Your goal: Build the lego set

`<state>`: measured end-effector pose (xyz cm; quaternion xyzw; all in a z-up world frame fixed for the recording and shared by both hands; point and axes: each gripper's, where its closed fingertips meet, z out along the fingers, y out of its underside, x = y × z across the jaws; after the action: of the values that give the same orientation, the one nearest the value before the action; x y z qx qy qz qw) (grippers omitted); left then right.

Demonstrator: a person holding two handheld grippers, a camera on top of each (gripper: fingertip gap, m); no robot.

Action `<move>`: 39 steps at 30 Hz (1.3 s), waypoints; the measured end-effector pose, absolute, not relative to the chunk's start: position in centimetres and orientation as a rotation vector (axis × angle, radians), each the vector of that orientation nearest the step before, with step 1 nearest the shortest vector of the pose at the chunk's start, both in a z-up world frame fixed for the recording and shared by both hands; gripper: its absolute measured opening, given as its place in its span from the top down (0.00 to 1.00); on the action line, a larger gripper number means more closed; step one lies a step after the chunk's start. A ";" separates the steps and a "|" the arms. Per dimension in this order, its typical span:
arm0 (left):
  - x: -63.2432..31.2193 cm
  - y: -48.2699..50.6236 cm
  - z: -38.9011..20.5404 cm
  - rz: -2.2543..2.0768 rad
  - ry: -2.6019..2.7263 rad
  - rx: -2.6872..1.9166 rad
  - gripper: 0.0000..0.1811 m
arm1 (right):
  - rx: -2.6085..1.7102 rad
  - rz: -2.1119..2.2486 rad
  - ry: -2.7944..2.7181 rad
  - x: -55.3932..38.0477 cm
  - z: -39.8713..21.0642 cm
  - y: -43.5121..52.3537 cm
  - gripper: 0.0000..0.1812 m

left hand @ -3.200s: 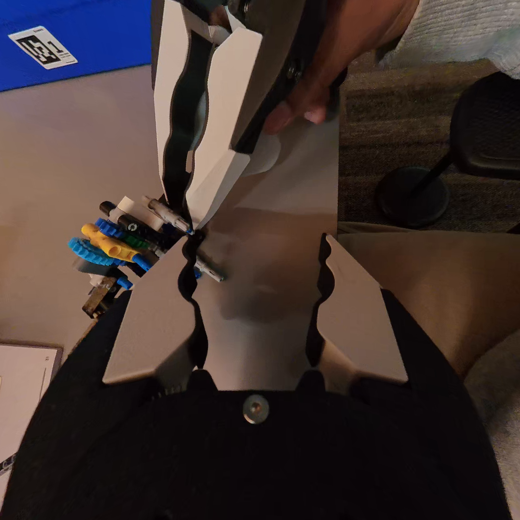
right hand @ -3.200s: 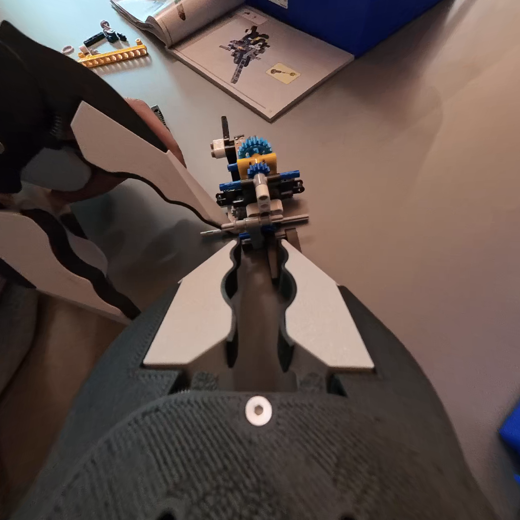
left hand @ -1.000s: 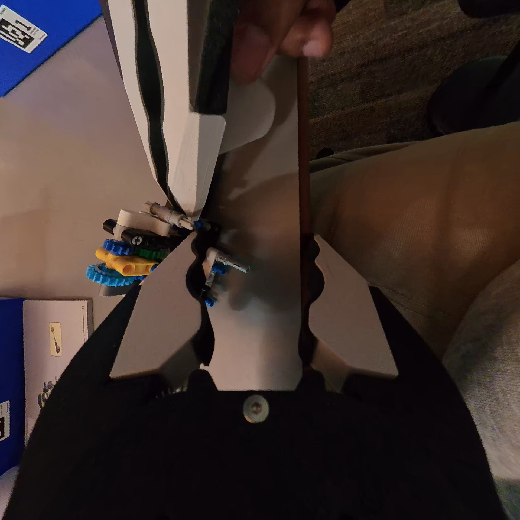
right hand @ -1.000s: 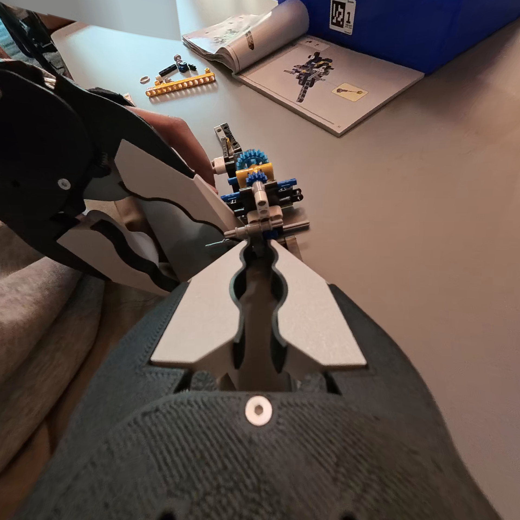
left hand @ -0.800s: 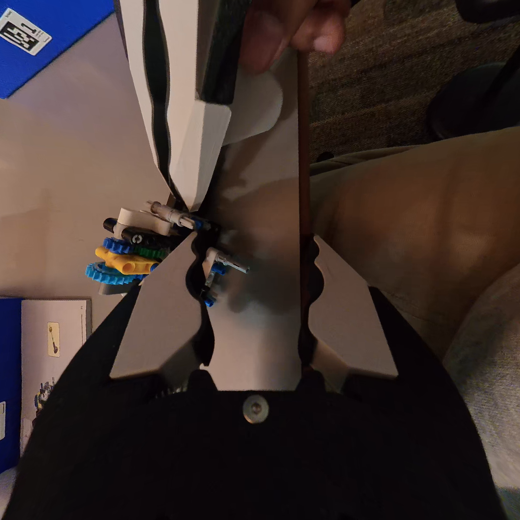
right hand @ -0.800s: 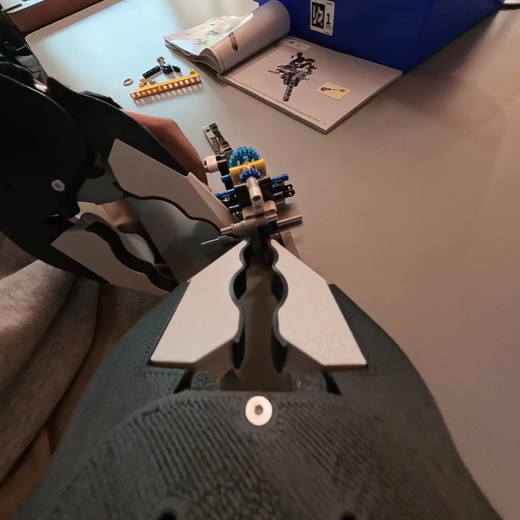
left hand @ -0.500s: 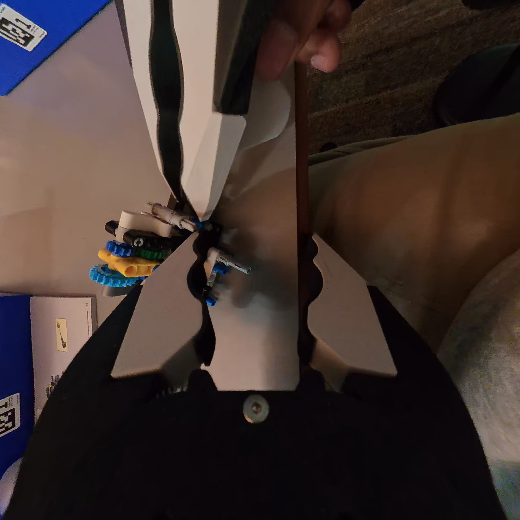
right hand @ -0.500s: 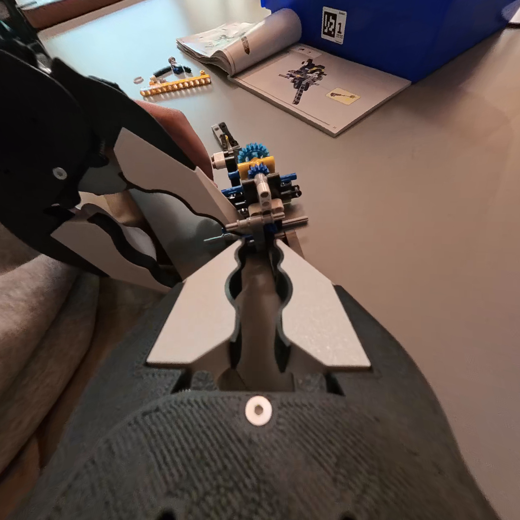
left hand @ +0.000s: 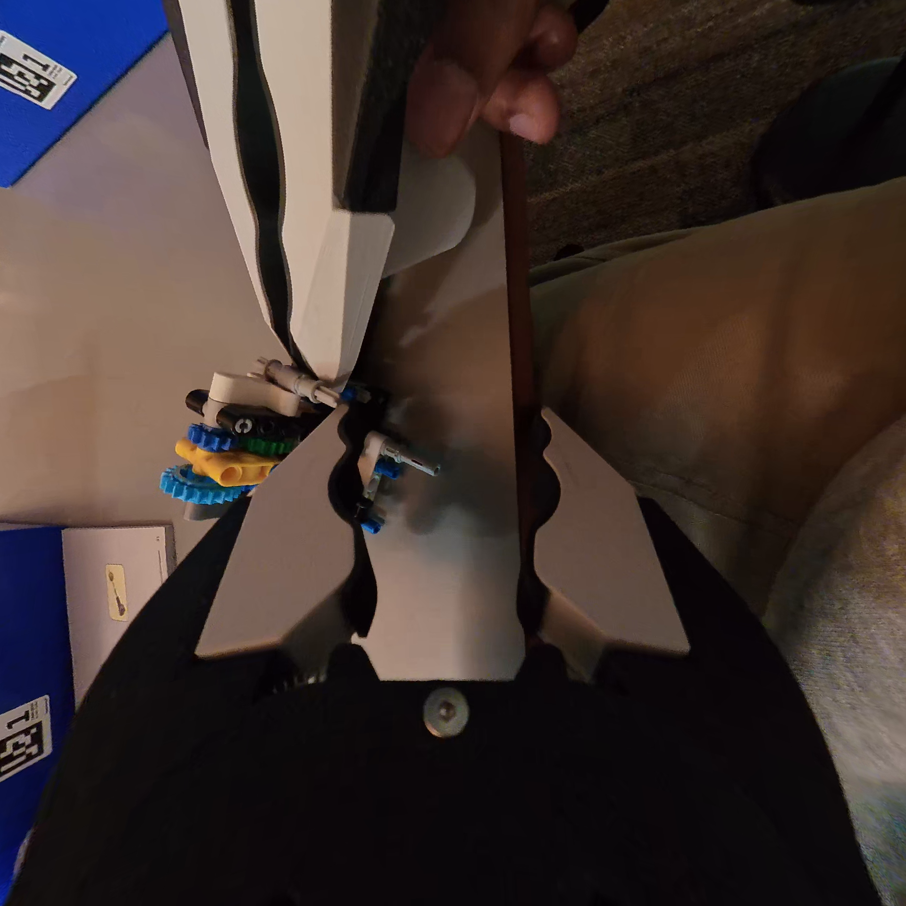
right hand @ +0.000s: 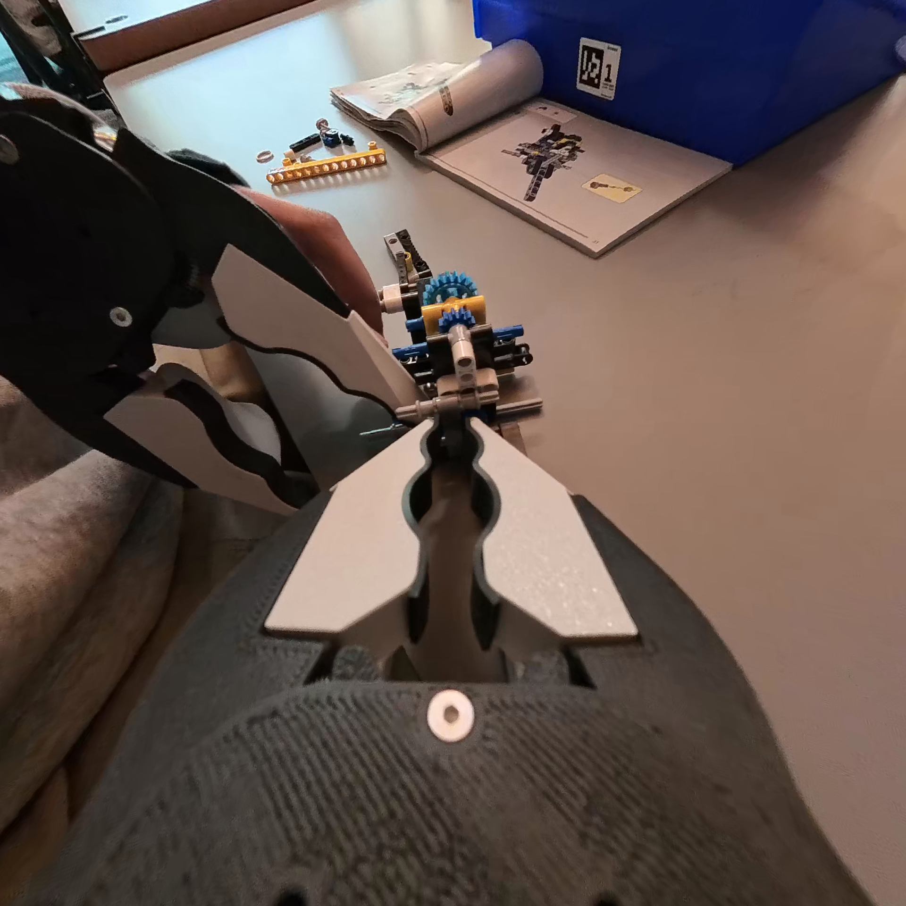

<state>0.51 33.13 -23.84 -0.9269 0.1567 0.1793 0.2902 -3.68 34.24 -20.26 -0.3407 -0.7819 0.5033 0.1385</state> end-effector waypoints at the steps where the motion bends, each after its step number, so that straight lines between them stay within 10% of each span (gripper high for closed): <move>1: 0.5 33.1 -23.9 0.479 0.424 -2.471 0.62 | -0.980 1.454 -2.262 -3.7 -20.3 34.2 0.96; 39: 0.2 32.5 -24.2 0.557 0.567 -2.520 0.58 | -0.922 1.378 -2.225 -4.1 -20.3 34.2 0.97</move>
<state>0.20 32.53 -24.23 -0.9242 0.2077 0.2042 0.2469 -4.11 34.25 -20.29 -0.3269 -0.7884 0.4881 0.1824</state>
